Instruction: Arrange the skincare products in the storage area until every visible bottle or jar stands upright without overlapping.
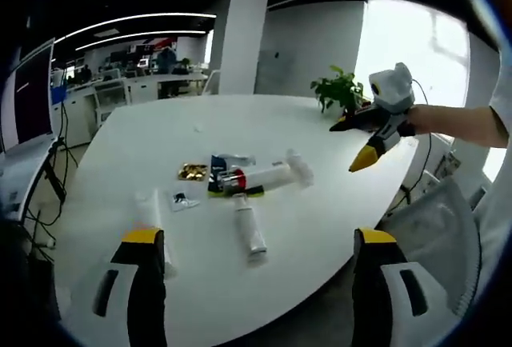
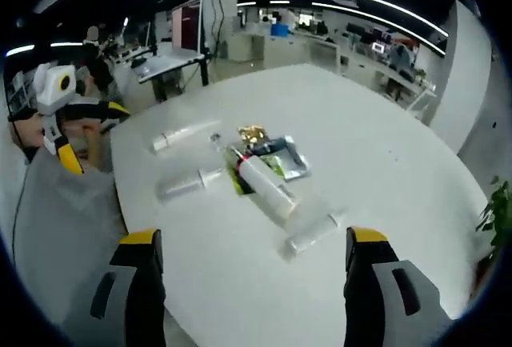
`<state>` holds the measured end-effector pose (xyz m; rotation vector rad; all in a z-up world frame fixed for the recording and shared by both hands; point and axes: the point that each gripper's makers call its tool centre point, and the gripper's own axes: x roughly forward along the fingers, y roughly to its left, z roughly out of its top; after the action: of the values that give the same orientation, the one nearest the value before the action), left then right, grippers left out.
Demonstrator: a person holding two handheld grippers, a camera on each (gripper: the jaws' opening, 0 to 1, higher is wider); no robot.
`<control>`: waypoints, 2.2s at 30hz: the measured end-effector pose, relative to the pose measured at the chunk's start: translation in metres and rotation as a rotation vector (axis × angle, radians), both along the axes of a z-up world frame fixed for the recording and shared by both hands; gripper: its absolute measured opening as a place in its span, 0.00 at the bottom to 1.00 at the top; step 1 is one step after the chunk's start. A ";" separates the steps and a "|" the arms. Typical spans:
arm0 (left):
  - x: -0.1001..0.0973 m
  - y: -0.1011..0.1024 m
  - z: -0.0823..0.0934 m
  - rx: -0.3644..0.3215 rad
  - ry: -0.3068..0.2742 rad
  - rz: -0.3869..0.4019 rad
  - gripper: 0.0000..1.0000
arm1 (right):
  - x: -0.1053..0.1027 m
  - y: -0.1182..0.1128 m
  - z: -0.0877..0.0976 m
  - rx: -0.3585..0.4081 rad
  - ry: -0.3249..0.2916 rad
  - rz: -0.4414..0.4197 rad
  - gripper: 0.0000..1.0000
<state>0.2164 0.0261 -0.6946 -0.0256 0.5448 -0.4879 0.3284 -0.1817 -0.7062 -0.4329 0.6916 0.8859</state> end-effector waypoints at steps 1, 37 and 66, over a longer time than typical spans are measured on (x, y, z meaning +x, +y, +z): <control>0.000 0.001 -0.001 0.002 0.002 0.000 0.90 | 0.002 0.002 -0.001 -0.003 0.001 0.005 0.94; 0.001 0.008 -0.006 -0.002 0.035 0.029 0.89 | 0.034 0.044 -0.046 -0.131 0.052 0.220 0.83; 0.001 0.014 -0.010 -0.010 0.062 0.065 0.88 | 0.059 0.070 -0.075 -0.234 0.072 0.383 0.71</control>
<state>0.2171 0.0399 -0.7045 -0.0677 0.6007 -0.4275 0.3874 -0.1112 -0.7812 -0.7623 0.7967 1.1909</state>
